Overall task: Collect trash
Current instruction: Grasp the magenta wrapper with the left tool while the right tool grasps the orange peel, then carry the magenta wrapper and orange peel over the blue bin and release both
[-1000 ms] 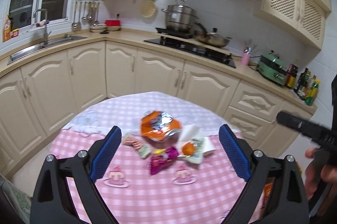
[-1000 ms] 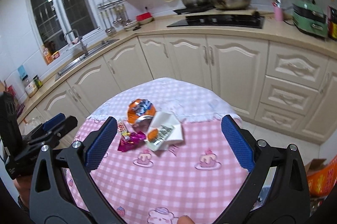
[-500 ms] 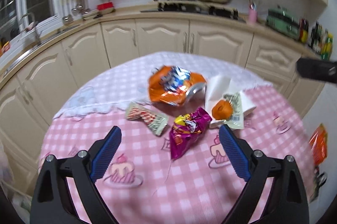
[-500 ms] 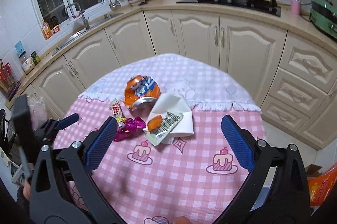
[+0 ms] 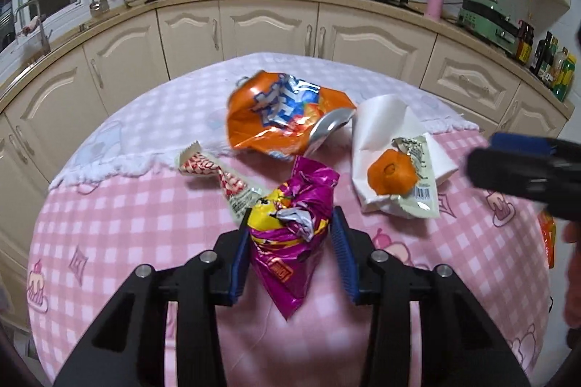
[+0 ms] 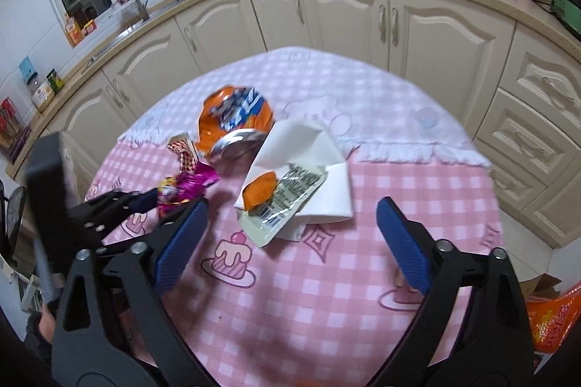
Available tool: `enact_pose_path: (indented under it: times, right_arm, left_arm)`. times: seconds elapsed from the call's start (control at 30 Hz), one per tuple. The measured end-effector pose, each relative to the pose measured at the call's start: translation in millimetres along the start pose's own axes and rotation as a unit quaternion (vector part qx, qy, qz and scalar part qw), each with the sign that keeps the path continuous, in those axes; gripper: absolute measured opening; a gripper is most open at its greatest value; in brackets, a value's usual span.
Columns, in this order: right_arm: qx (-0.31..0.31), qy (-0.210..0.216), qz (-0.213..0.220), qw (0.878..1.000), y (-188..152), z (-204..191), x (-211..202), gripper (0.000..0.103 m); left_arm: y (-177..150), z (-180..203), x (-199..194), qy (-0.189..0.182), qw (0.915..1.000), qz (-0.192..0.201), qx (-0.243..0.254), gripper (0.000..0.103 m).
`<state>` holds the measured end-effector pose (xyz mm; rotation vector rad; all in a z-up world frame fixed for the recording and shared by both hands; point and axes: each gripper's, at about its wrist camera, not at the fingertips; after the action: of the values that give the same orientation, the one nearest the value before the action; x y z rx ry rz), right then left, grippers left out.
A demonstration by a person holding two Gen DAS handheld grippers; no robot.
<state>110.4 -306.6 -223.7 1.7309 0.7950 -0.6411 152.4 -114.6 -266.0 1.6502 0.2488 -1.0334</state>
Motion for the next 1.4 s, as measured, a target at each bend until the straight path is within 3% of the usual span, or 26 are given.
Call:
enact_pose_path:
  times: [0.07, 0.27, 0.4, 0.47, 0.5, 0.93, 1.23, 1.4]
  right_arm:
    - [0.001, 0.003, -0.005, 1.000, 0, -3, 7, 0.076]
    - [-0.037, 0.008, -0.005, 0.999, 5, -28, 26, 0.062]
    - [-0.075, -0.035, -0.011, 0.997, 4, -39, 50, 0.049]
    - [-0.089, -0.057, -0.006, 0.994, 3, -42, 53, 0.034]
    - [-0.097, -0.066, -0.004, 0.993, 2, -44, 52, 0.032]
    - [-0.064, 0.000, 0.032, 0.997, 0, -37, 6, 0.030]
    - [-0.053, 0.020, 0.072, 0.996, 2, -32, -44, 0.030]
    - [-0.024, 0.018, 0.112, 0.993, -4, -9, -88, 0.030]
  left_arm:
    - [-6, -7, -10, 0.001, 0.9999, 0.006, -0.015, 0.040]
    - [-20, -21, -31, 0.000, 0.9986, 0.016, -0.050, 0.040]
    - [-27, -27, -35, -0.001, 0.9980, 0.018, -0.061, 0.040]
    - [-30, -29, -34, -0.002, 0.9976, 0.015, -0.067, 0.040]
    - [-32, -30, -34, -0.004, 0.9974, 0.013, -0.071, 0.040]
    - [-36, -36, -48, -0.009, 0.9951, 0.024, -0.096, 0.040]
    - [-16, -24, -82, -0.019, 0.9941, 0.061, -0.088, 0.040]
    - [4, -1, -101, -0.037, 0.9933, 0.085, -0.068, 0.040]
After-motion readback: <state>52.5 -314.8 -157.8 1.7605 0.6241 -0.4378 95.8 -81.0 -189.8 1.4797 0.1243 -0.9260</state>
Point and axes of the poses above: each gripper's, at about its wrist camera, not at the fingertips, and x roughly the way its jaws point, z to its right, y to its top, and after that the axes turned 4 degrees about x, right-handed
